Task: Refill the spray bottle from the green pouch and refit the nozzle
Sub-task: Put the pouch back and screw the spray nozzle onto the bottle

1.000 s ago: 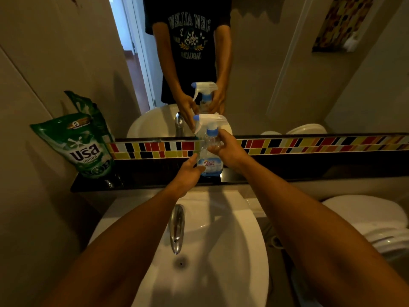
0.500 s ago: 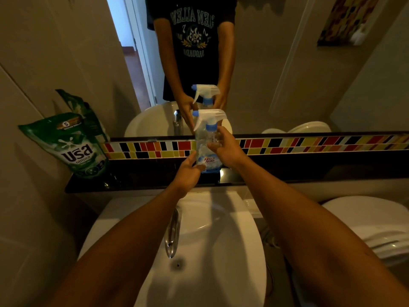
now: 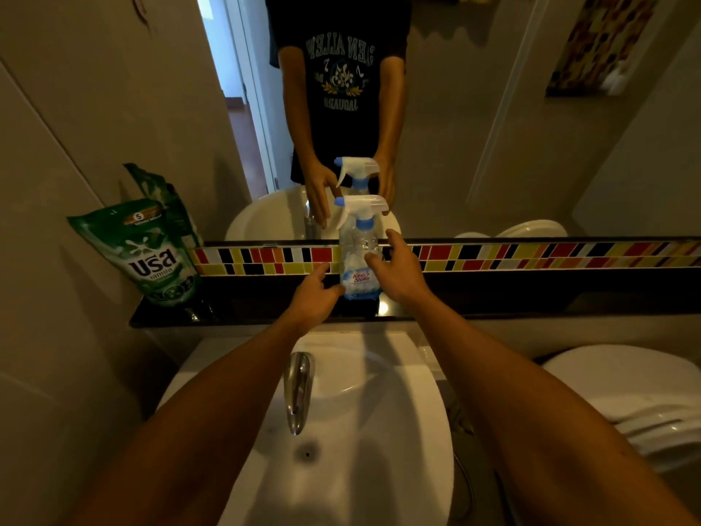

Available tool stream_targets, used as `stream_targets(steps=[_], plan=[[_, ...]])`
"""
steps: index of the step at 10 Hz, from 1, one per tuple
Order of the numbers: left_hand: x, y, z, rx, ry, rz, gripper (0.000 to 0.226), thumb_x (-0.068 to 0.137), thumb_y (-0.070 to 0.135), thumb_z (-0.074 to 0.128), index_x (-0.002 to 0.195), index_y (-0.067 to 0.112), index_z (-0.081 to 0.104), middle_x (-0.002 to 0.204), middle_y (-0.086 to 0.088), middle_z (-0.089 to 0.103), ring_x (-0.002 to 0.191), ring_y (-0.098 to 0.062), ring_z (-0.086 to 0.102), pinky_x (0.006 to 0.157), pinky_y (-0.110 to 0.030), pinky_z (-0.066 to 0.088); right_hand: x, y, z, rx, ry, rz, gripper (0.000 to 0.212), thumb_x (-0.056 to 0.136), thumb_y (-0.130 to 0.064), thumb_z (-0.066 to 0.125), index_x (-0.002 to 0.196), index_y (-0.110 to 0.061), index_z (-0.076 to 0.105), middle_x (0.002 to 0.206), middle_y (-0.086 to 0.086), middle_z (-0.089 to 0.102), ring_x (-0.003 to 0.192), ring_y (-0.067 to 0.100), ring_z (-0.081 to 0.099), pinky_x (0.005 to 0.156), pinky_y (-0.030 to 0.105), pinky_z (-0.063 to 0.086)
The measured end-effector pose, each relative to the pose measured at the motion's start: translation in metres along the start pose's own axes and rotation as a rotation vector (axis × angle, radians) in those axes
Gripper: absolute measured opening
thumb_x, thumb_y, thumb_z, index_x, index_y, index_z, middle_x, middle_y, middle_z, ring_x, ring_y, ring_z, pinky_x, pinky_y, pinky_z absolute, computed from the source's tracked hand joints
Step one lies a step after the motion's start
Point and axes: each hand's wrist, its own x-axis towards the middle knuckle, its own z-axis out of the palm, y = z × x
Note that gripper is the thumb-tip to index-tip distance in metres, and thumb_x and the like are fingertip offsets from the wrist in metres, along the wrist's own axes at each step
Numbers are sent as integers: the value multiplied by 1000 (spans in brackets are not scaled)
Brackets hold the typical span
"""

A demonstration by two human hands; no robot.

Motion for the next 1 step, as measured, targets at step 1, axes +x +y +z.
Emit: stream_targets(steps=[1], plan=[[-11, 16, -18, 188, 30, 74, 63, 93, 17, 67, 150, 17, 40, 142, -3, 55, 131, -24, 52, 106, -39, 45, -12, -8, -8, 6, 33, 9, 68, 102, -23, 64, 161, -19, 30, 158, 10, 45, 139, 29, 52, 96, 42, 59]])
